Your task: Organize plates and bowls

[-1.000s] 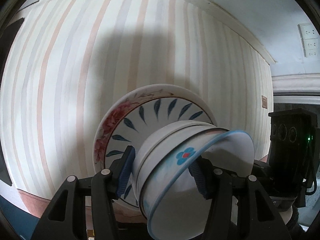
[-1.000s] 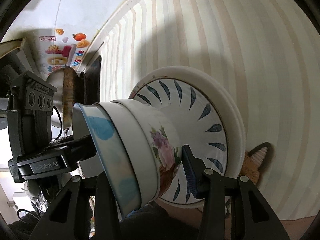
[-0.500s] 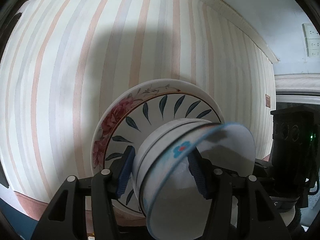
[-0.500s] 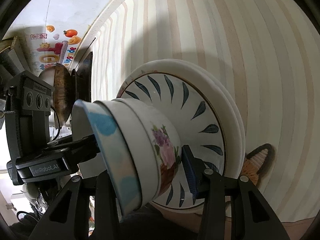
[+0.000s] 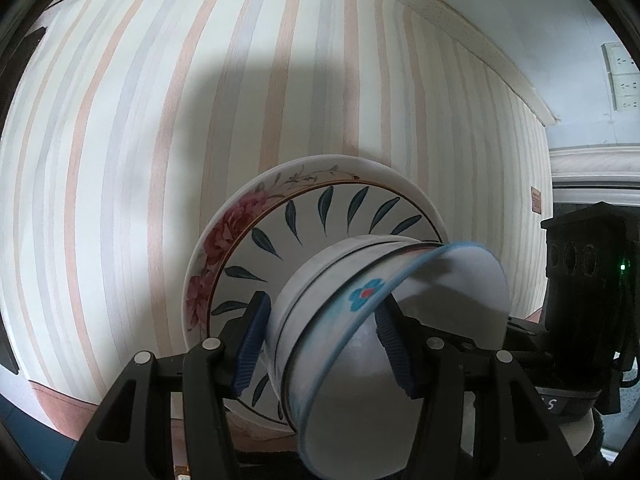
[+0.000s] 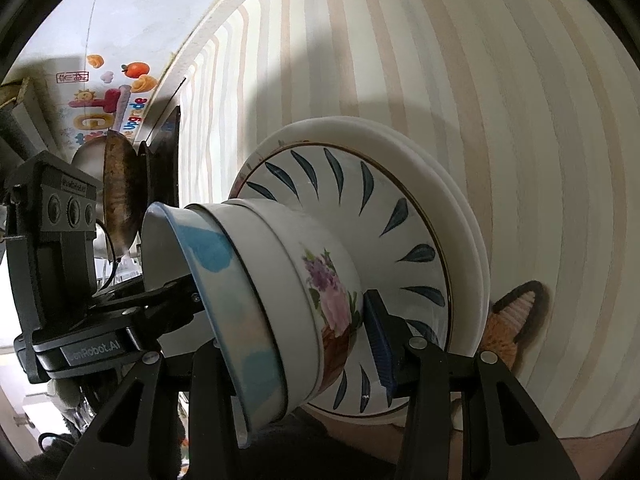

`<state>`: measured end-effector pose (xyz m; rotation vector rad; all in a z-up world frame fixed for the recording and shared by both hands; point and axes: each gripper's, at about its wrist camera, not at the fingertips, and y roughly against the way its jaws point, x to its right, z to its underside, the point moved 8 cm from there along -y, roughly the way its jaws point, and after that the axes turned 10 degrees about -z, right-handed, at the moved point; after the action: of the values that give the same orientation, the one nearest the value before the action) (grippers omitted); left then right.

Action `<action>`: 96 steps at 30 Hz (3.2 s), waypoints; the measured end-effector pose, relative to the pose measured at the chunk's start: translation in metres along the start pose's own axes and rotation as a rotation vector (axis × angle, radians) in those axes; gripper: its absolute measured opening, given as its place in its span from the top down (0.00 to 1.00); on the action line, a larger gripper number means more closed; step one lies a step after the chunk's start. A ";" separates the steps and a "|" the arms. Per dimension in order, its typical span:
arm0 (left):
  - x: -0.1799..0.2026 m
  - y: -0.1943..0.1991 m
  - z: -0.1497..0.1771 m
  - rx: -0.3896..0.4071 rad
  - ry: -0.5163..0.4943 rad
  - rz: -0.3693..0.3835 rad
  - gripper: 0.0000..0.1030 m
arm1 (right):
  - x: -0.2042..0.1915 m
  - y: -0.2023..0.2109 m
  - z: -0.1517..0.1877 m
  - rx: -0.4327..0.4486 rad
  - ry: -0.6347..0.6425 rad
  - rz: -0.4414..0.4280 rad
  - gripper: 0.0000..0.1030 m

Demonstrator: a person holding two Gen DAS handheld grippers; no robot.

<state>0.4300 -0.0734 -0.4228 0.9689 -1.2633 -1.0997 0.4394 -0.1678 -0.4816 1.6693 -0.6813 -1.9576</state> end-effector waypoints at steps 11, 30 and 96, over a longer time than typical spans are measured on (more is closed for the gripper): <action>-0.006 0.044 0.011 0.169 -0.049 -0.160 0.49 | -0.020 0.033 0.010 0.092 0.061 0.116 0.50; -0.013 0.129 0.070 0.459 -0.064 -0.285 0.12 | -0.088 0.124 0.097 0.383 0.213 0.426 0.05; -0.022 0.305 0.402 0.935 0.007 -0.351 0.04 | -0.252 0.246 0.470 0.914 0.488 0.590 0.01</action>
<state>0.0567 0.0296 -0.0988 1.9427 -1.6742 -0.7234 0.0206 -0.1626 -0.0700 1.9718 -1.7641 -0.7815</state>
